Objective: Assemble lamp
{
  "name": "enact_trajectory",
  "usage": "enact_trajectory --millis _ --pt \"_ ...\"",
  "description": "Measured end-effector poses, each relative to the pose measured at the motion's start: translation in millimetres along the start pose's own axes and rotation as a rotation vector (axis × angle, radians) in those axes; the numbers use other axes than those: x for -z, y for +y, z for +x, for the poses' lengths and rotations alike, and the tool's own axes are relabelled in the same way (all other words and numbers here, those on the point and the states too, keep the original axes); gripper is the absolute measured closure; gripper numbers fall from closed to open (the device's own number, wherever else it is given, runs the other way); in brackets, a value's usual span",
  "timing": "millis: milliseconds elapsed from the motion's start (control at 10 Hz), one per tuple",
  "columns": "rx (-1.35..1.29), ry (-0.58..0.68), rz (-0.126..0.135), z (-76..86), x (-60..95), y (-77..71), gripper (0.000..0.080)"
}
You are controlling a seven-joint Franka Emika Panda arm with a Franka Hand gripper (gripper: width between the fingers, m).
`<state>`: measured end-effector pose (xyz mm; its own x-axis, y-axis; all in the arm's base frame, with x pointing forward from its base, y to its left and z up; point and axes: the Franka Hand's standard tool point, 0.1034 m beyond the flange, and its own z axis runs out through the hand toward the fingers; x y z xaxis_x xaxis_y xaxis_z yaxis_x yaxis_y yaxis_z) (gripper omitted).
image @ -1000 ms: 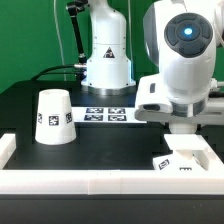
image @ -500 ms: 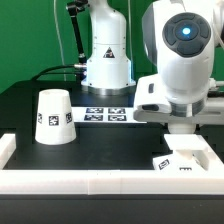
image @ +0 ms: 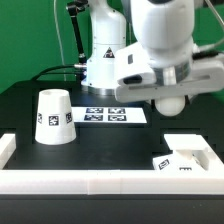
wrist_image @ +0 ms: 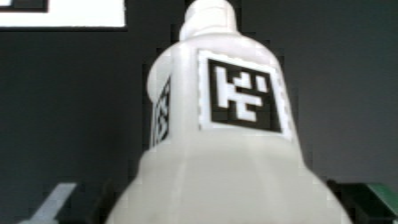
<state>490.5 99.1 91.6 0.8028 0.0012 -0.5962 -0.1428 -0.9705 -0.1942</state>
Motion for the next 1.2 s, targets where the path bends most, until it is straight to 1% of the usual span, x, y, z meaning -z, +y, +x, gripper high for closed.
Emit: enact_trajectory --millis 100,200,300,400,500,600,700,900,1000,1100,1200 --pt "0.004 0.037 0.003 1.1 16.7 -2.0 0.0223" --pt "0.003 0.031 0.001 -0.2 10.4 -1.6 0.0223" --pt "0.001 0.044 0.001 3.1 8.1 -1.3 0.0223" --pt "0.002 0.143 -0.001 11.5 13.1 -1.7 0.0223" --pt "0.019 0.215 -0.008 12.6 12.5 2.1 0.0223" --pt "0.048 0.312 -0.021 15.0 12.3 10.4 0.0223" --pt "0.068 0.379 -0.032 11.8 22.5 13.3 0.0223" --pt "0.124 0.517 -0.053 15.2 53.0 18.8 0.0223" --pt "0.128 0.578 -0.058 19.6 66.6 18.6 0.0223" --pt "0.126 0.686 -0.070 25.3 66.2 20.5 0.0223" --pt "0.124 0.745 -0.081 25.8 63.1 23.5 0.0223"
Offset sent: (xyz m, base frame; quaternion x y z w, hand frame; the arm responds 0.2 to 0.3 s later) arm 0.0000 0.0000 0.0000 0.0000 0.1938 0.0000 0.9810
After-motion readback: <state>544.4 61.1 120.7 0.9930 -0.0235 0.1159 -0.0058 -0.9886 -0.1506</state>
